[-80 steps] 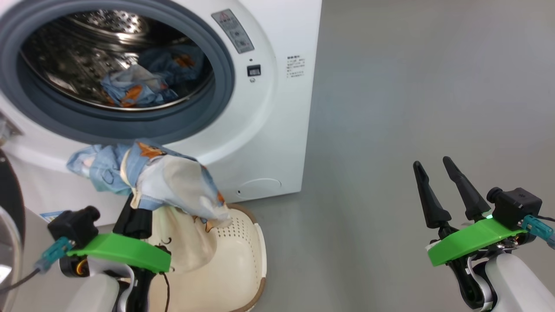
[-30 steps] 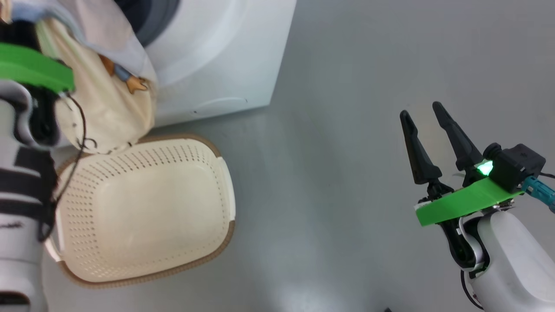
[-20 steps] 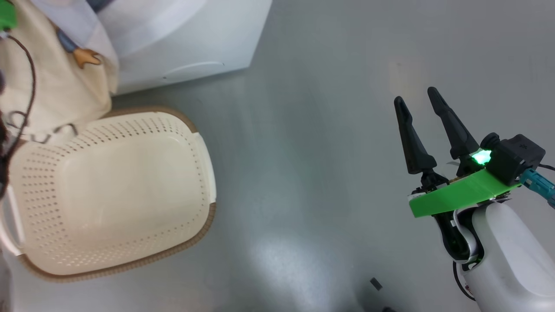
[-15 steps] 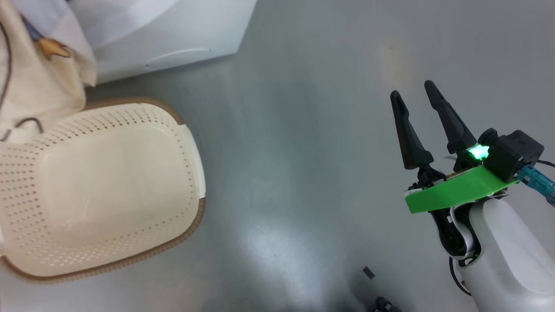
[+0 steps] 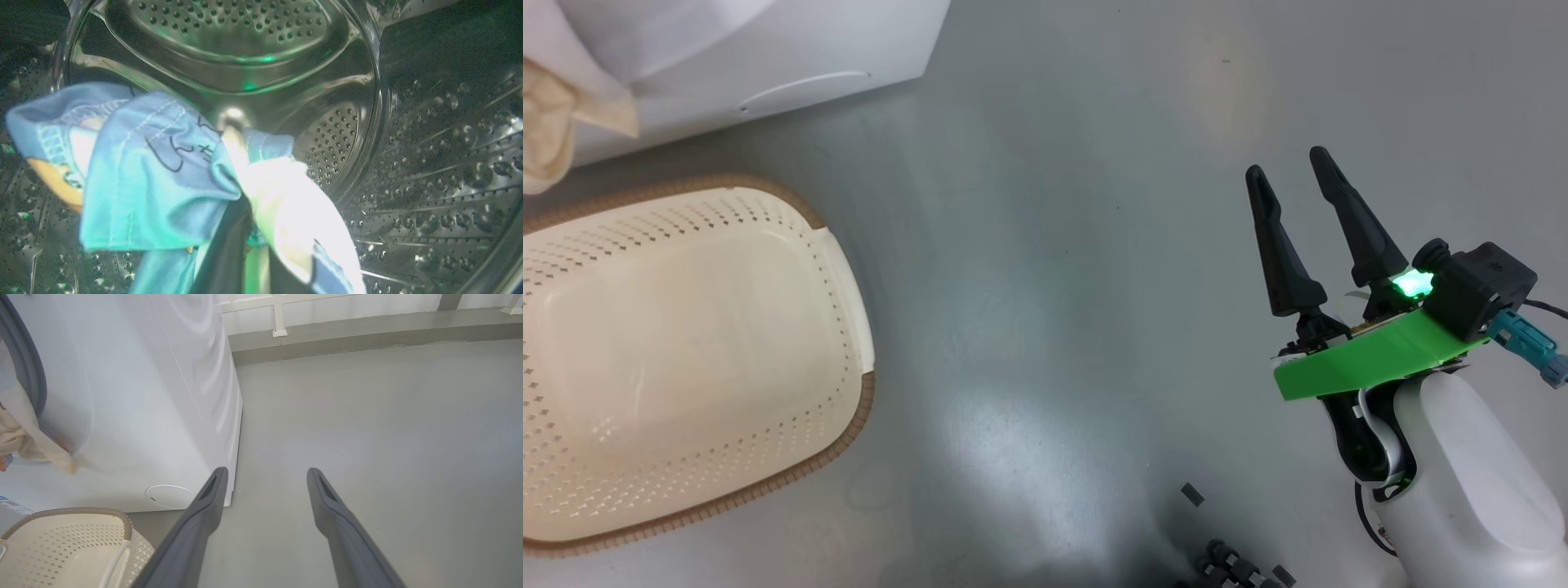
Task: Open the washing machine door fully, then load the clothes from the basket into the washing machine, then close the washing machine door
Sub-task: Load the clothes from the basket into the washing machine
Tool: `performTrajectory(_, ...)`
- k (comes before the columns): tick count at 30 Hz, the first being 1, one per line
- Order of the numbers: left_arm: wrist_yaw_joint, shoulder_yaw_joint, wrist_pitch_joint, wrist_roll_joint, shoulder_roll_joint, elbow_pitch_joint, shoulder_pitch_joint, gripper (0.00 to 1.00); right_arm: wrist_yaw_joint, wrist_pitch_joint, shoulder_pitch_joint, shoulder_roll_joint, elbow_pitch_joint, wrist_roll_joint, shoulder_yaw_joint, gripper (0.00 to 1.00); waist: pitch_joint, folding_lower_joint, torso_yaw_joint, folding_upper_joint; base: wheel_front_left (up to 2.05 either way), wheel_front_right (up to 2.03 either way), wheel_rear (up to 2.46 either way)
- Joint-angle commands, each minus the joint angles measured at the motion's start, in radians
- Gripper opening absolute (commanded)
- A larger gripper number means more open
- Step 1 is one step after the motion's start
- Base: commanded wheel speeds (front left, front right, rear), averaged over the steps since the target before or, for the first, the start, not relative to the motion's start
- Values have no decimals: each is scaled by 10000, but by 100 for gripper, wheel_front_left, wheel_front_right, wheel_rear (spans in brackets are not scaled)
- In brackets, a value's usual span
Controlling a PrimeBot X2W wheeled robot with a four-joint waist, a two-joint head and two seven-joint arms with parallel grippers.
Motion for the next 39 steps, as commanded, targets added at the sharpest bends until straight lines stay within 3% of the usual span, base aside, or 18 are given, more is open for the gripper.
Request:
performTrajectory(1,23,92,-49,195,407,-157,126,26,44,-80,85,-45,-179,-70,108,100,-7,0,-1,-1,0,0,0)
performTrajectory(2,86,5,-49,429,426,93,161,91,44,-80,90,-36,-163,-76,108,100,-25,0,3,-1,0,0,0)
performTrajectory(3,123,-182,-49,665,427,512,213,100,44,-80,96,-31,-142,-80,107,100,-58,0,12,-1,0,0,0)
performTrajectory(10,242,-822,852,1063,227,3283,-351,100,44,-80,61,-37,-22,-76,180,100,-272,0,64,-1,0,0,0)
performTrajectory(18,56,-1027,522,1021,173,4439,-414,100,44,-80,42,-78,78,-31,224,100,-763,0,136,-1,0,0,0)
performTrajectory(29,-187,-967,-35,710,15,4493,1031,100,44,-80,131,-211,295,126,298,100,-2014,0,489,-1,0,0,0)
performTrajectory(39,-220,-813,-47,753,-404,2999,3270,100,44,-80,389,-438,617,367,456,100,-3461,0,1026,-1,0,0,0)
